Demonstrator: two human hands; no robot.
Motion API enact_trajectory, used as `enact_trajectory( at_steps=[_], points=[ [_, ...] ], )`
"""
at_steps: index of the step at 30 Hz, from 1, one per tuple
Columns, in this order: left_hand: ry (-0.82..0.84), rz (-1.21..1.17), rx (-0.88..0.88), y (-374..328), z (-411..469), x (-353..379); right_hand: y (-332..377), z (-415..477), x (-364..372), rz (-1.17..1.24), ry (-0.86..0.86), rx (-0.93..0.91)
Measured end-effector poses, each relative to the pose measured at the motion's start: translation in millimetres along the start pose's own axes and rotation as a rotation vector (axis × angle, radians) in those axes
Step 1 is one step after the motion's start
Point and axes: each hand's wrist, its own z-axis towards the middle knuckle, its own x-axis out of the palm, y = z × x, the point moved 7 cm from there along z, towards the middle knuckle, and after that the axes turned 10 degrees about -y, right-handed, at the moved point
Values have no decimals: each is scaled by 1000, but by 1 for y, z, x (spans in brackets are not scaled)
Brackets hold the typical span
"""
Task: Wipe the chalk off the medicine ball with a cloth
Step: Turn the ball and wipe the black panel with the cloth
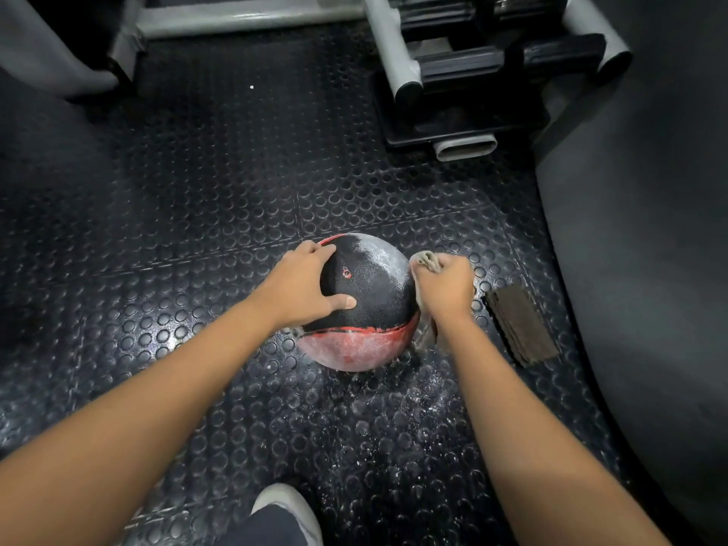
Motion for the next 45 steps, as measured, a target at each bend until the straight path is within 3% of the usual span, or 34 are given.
enact_trajectory(
  at_steps=[8,16,22,29,36,45],
  points=[
    [-2,23,15,2,0,3,-8,-60,-10,106,46,-75],
    [-15,88,44,-5,-4,7,10,3,-3,61,43,43],
    [-4,90,30,-2,-2,7,2,-66,-10,120,69,-40],
    [2,115,35,-5,-3,5,25,1,-1,11,-5,-33],
    [8,81,32,-4,0,6,-7,-60,-8,126,50,-73],
    [10,133,49,-10,-5,7,37,-7,8,-50,16,-212]
  ],
)
